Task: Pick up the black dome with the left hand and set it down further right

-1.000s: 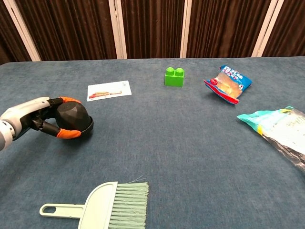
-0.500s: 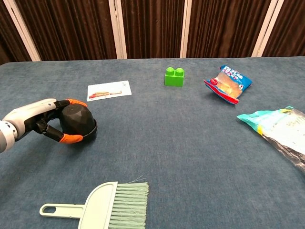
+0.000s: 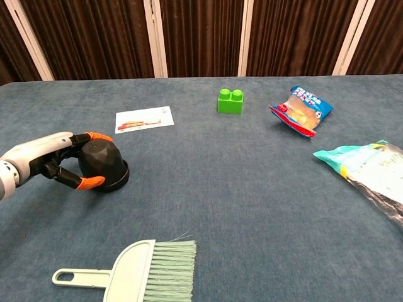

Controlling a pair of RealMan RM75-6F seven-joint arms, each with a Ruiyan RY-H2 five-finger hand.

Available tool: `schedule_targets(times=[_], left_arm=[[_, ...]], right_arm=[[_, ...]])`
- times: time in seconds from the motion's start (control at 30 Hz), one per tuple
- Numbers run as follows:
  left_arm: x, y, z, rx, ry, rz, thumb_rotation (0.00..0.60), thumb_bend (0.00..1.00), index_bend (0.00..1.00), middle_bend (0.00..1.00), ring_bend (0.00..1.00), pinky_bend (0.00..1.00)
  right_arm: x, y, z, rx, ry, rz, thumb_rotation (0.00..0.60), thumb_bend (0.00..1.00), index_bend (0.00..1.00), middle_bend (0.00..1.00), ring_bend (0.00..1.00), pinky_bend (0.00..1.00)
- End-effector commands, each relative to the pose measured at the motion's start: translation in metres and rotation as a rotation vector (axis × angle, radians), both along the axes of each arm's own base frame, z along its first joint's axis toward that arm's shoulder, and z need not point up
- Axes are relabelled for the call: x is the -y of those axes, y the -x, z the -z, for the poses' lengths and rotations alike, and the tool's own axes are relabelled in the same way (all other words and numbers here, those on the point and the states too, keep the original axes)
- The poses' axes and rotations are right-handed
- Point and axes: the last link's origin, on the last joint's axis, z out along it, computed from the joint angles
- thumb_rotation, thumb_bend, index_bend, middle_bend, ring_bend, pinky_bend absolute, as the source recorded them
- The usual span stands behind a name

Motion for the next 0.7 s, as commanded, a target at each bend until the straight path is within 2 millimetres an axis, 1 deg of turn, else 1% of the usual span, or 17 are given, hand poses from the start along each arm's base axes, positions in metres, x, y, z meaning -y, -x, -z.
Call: schedule_targets(times=[0.03,0.2,0.33,0.4,0.53,0.67,0.7], left_arm=[[0.000,-0.002,-0.001,0.002,-0.003,0.006,0.600,0.50,0.12,0.10,0.00,0.00],[0.001,-0.008,-0.009,0.004,-0.030,0.029,0.600,0.50,0.11,0.09,0.00,0.00],[0.004,-0.013,-0.016,-0.001,-0.048,0.046,0.600,0.50,0.11,0.13,0.00,0.00],[0.005,-0.013,-0.016,-0.011,-0.047,0.048,0.600,0.50,0.11,0.15,0.00,0.00],[0.006,-0.016,-0.014,-0.006,-0.057,0.044,0.600,0.50,0.12,0.24,0.00,0.00],[0.007,-0.016,-0.012,-0.034,-0.051,0.050,0.600,0.50,0.12,0.25,0.00,0.00],[0.007,-0.016,-0.011,-0.041,-0.049,0.049,0.600,0.50,0.12,0.24,0.00,0.00]], right_arm=[[-0.002,0.000,0.001,-0.002,-0.002,0.002,0.600,0.21,0.00,0.00,0.01,0.00],[0.000,0.000,0.002,-0.002,-0.003,0.005,0.600,0.21,0.00,0.00,0.01,0.00],[0.001,-0.002,0.004,0.001,-0.010,0.004,0.600,0.21,0.00,0.00,0.01,0.00],[0.001,-0.002,0.004,0.005,-0.009,0.004,0.600,0.21,0.00,0.00,0.01,0.00],[0.002,-0.002,0.005,0.006,-0.012,0.009,0.600,0.21,0.00,0.00,0.01,0.00],[0.004,-0.002,0.005,0.011,-0.011,0.008,0.600,0.21,0.00,0.00,0.01,0.00],[0.002,-0.001,0.002,0.012,-0.005,0.010,0.600,0.21,0.00,0.00,0.01,0.00]])
